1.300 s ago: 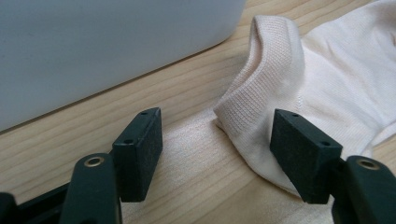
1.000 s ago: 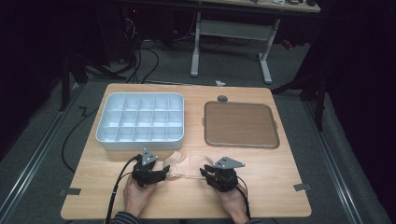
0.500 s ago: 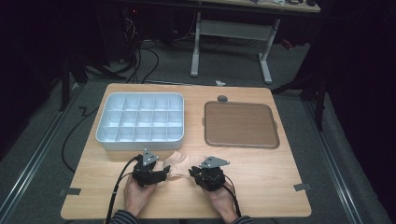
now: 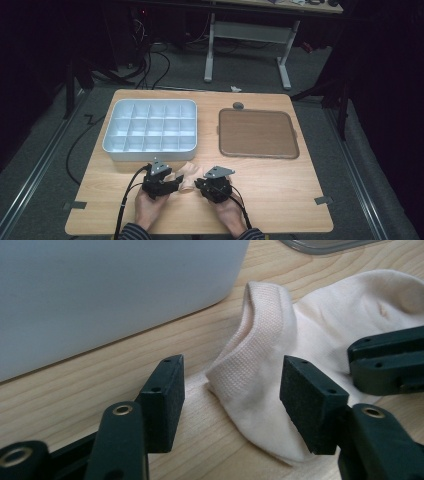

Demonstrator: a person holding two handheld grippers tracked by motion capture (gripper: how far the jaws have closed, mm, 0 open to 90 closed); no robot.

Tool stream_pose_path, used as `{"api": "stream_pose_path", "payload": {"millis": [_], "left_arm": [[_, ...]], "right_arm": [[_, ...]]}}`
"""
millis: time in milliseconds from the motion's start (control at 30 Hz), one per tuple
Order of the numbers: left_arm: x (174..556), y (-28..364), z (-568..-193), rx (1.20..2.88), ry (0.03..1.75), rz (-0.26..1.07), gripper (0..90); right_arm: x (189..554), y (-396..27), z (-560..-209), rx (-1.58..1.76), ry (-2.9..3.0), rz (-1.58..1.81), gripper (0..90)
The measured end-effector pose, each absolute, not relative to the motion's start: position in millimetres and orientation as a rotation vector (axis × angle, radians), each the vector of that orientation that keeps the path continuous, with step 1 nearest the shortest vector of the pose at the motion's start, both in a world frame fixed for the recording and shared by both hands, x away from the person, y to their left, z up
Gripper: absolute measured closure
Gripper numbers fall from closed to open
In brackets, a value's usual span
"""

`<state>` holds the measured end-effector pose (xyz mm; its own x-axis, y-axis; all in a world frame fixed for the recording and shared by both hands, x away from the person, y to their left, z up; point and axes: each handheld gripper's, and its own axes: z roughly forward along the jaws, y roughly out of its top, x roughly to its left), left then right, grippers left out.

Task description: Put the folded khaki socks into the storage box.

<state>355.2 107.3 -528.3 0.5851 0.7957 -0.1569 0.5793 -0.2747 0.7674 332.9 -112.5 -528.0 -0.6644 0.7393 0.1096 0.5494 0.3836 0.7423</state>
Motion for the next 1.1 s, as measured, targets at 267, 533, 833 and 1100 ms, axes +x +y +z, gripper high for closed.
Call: {"api": "stream_pose_path", "payload": {"millis": [267, 533, 833, 1100], "left_arm": [[357, 104, -532, 2.012, 1.111, 0.319, 49.8], [354, 100, -533, 2.032, 1.076, 0.331, 63.5], [356, 103, -533, 2.021, 1.062, 0.247, 78.5], [353, 110, -523, 1.977, 1.040, 0.173, 80.3]], "right_arm": [[332, -111, -531, 1.128, 2.419, 1.121, 82.8], [330, -110, -531, 1.099, 2.418, 1.103, 82.9], [330, -110, -532, 1.095, 2.413, 1.109, 82.9], [329, -111, -532, 1.104, 2.406, 1.122, 83.0]]}}
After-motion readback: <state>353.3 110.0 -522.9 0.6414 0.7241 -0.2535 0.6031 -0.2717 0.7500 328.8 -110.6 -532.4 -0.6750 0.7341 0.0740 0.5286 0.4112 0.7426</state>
